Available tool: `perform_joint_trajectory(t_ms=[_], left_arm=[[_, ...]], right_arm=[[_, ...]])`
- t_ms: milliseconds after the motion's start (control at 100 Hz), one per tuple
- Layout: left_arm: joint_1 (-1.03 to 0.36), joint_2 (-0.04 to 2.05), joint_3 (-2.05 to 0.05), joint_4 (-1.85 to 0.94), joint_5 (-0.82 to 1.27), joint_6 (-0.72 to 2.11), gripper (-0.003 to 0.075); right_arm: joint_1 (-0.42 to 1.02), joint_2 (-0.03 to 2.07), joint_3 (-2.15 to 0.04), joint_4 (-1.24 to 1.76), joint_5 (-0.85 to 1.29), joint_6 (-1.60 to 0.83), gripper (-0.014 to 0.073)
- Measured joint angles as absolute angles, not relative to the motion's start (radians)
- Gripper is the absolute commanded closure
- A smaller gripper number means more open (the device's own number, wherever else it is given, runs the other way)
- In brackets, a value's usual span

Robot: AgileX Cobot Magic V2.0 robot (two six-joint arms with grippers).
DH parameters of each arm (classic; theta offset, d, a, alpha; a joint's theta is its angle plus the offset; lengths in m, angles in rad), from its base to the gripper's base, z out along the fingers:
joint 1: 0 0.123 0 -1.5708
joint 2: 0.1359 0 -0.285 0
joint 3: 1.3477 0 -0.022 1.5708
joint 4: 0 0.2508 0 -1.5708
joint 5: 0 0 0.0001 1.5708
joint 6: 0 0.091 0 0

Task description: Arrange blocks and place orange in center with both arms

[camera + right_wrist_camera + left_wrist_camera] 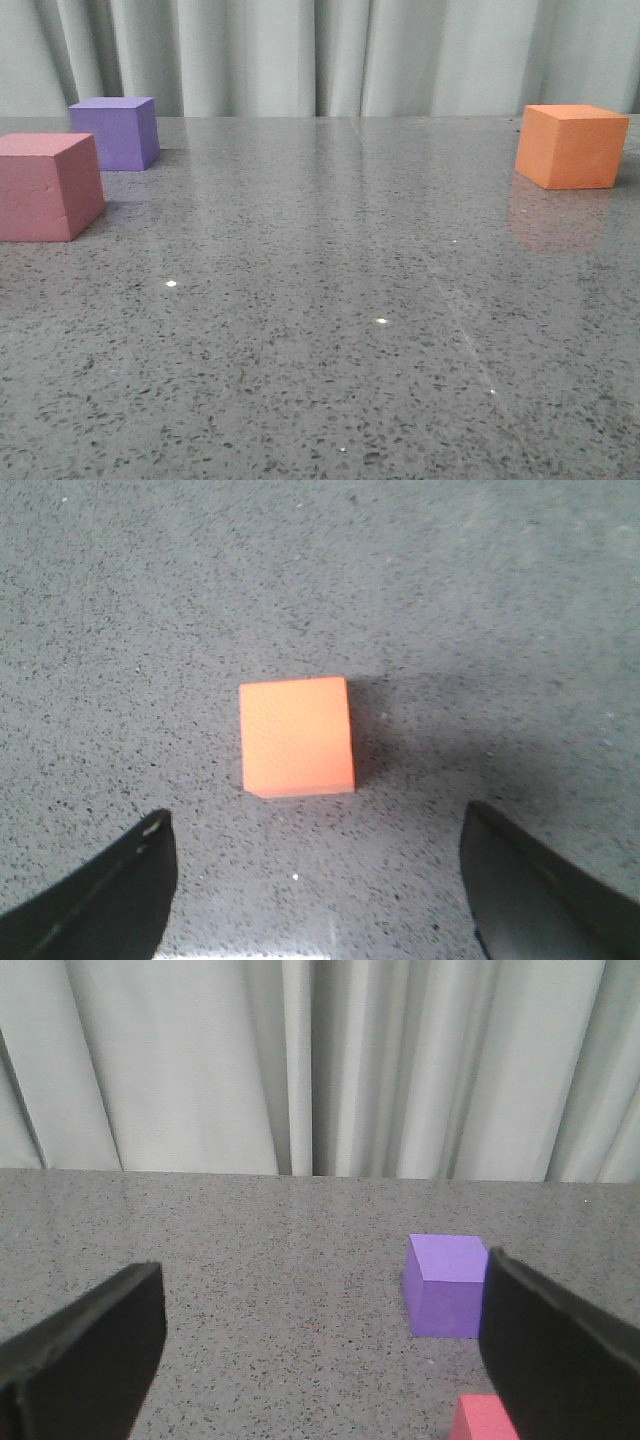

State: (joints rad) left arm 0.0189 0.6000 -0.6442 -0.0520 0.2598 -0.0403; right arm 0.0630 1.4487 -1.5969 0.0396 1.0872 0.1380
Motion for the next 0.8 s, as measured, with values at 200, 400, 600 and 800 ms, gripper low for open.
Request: perform_joint_trajectory(t_ms=[200,400,600,800], left_arm=[[0.019,0.600,-0.644,-0.052,0.256,-0.040,0.0122],[0.019,0.600,-0.644,-0.052,0.256,-0.040,0.0122],[0.019,0.600,-0.644,-0.052,0.256,-0.040,0.0122],[0.019,0.600,-0.644,-0.052,0.256,-0.040,0.0122]], right_arm=[[0.063,1.631,-1.751,0.059,1.171,0.131,0.0013],[0.063,1.747,-1.815,0.069,1.216,0.131,0.0013],[0.063,1.817,-1.821,0.098,1.231,0.131,0.0013],[0.063,1.846,-1.821,0.116,1.238,0.131,0.0013]])
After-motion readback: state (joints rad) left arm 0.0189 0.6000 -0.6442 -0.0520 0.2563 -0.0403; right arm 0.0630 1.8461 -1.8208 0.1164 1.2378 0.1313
